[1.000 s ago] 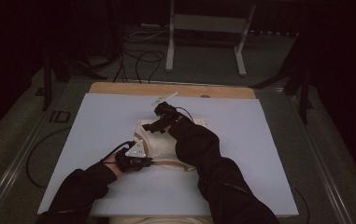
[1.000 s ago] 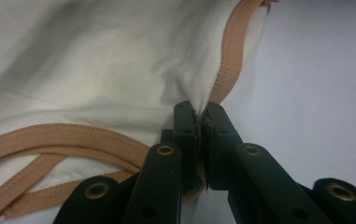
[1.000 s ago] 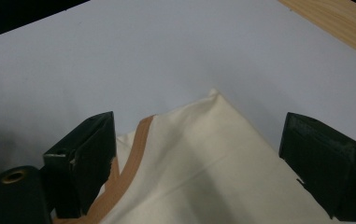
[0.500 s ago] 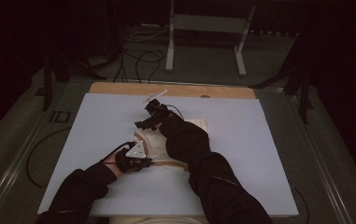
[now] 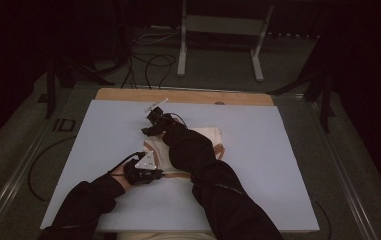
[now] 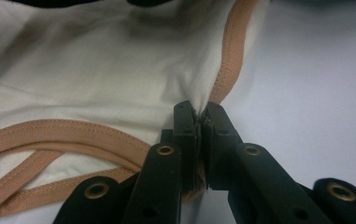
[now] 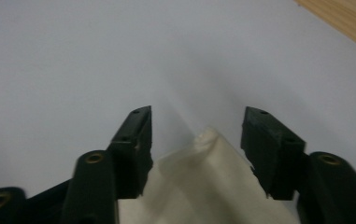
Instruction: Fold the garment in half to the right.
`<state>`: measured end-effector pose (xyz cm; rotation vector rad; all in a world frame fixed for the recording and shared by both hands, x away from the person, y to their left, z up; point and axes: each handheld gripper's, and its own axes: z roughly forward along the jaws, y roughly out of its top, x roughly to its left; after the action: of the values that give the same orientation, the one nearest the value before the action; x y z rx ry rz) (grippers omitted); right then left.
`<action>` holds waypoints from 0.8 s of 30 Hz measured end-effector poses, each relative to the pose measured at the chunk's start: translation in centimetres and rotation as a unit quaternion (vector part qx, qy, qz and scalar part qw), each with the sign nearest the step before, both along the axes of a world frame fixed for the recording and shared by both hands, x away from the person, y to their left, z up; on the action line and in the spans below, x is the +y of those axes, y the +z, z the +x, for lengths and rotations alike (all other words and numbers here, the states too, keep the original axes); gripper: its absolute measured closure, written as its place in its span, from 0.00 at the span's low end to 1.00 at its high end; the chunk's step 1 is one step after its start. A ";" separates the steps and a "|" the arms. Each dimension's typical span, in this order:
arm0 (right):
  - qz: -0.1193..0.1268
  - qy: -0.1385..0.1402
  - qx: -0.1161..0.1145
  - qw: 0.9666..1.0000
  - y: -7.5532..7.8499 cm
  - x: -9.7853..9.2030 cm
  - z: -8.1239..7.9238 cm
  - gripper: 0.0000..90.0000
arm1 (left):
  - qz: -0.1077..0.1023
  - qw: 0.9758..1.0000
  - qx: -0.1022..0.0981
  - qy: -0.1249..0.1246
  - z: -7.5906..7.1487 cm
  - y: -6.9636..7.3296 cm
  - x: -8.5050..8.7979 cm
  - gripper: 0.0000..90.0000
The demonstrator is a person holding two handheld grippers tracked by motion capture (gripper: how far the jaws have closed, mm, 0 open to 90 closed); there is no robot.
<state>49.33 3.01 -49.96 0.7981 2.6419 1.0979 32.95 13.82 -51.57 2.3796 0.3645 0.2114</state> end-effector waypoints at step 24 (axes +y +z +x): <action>-0.049 -0.019 0.002 0.999 -1.5 0.7 0.5 0.97 | 0.001 1.000 0.002 0.001 0.1 0.1 0.0 0.95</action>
<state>49.78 3.74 -51.50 0.8278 2.6500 0.9503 33.01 13.80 -51.51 2.3821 0.3691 0.2072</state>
